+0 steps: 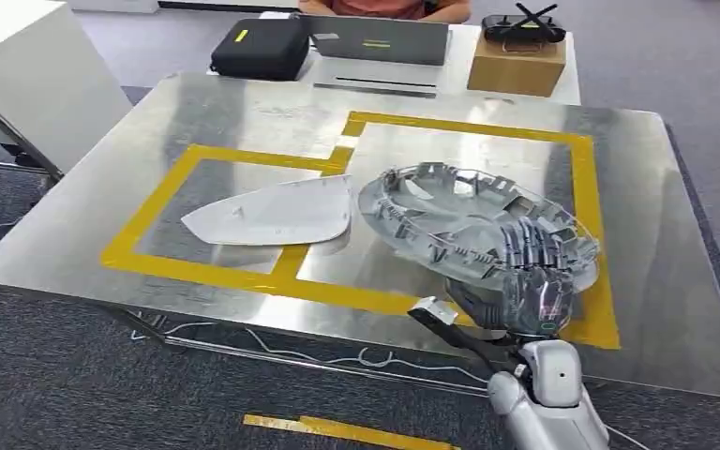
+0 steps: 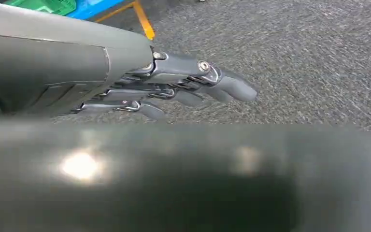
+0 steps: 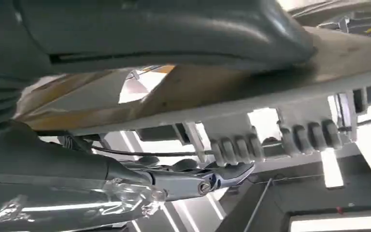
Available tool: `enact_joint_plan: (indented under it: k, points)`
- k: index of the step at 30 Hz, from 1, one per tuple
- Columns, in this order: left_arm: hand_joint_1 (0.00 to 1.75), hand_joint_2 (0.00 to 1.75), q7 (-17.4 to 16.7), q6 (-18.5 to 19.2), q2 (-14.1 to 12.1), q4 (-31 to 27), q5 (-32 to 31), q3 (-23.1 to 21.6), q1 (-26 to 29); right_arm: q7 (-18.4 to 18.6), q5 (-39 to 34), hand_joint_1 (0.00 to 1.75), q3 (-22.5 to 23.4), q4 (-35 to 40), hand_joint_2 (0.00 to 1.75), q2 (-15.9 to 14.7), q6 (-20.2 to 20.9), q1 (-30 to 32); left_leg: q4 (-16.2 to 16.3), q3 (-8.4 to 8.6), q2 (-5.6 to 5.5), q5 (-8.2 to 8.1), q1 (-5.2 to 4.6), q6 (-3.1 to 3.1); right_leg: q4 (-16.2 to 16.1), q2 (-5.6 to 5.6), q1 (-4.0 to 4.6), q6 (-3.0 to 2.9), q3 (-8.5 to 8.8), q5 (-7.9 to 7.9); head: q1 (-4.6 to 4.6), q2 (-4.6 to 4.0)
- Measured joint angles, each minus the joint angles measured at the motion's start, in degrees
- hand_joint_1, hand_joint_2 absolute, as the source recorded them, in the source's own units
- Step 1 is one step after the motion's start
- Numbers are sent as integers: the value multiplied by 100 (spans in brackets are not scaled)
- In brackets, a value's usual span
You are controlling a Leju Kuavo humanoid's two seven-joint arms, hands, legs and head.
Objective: Take the parts from the cabinet and place them on the table.
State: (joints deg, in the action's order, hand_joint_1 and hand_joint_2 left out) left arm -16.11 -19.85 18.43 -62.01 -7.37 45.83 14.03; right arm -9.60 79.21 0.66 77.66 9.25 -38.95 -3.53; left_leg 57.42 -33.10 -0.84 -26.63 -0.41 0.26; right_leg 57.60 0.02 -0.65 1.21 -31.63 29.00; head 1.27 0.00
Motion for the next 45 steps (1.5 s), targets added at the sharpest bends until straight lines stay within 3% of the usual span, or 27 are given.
enact_joint_plan:
  k: [16,27,33,39,45]
  points:
    - [0,0,-391,376,9,-87,-289,0,74,-103,-311,0,-4,-70,0,2,0,-66,0,0,0,0,0,0,0,-1,0,0,3,0,-2,0]
    - [0,0,-470,584,17,-129,-205,48,94,-122,-485,0,-350,-120,0,2,0,-34,0,1,0,0,0,0,0,-1,0,0,2,0,0,0]
    - [0,0,-452,577,17,-129,-197,55,96,-630,-516,0,-315,260,0,74,0,60,0,0,0,0,0,0,0,0,0,0,1,0,-2,0]
    - [0,0,-448,562,17,-129,-192,55,97,-752,-522,0,-251,485,0,155,0,87,0,1,0,0,0,0,0,0,0,0,1,0,0,0]
    - [0,0,-444,557,18,-129,-136,55,99,-1261,-592,0,96,691,0,367,0,110,0,2,0,0,0,0,-1,-1,0,0,2,0,-2,0]
